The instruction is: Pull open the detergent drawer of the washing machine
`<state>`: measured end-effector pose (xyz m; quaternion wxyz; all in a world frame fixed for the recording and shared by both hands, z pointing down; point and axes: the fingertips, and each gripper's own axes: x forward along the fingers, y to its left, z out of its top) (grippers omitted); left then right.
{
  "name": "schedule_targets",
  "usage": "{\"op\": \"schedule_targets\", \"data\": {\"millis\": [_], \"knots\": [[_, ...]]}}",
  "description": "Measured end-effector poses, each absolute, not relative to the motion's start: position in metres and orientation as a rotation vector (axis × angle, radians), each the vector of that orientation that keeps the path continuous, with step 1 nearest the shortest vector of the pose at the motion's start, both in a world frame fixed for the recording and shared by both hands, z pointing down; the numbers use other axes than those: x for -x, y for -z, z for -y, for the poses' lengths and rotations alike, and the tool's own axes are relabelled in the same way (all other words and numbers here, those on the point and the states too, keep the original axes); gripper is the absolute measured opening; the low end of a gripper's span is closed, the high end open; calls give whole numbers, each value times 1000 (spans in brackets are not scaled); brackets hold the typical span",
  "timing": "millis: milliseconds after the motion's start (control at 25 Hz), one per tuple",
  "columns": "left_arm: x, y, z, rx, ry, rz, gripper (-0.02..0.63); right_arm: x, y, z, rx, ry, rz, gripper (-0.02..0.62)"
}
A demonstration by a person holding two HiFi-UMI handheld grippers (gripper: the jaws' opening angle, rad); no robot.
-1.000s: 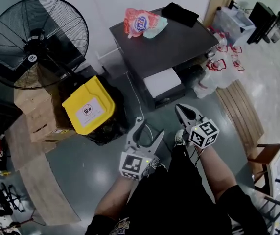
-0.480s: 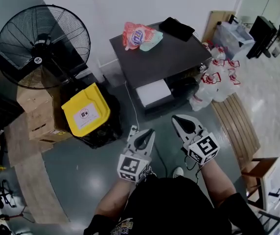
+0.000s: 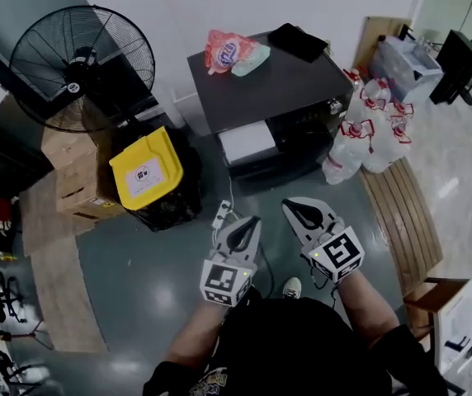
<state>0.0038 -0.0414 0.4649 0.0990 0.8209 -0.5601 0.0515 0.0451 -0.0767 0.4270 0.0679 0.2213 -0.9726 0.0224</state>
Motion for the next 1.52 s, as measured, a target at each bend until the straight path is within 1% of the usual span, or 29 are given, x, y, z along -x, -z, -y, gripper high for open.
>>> {"op": "schedule_targets", "data": {"millis": [280, 680, 1520], "knots": [[-36, -467, 12, -2401, -162, 1702, 18, -70, -430, 52, -601, -90, 2950, 3], [-58, -464, -16, -2393, -157, 1741, 18, -91, -425, 22, -555, -77, 2969, 3], [-55, -451, -30, -2416, -177, 1754, 18, -89, -419, 8, -557, -98, 2991, 3]]}}
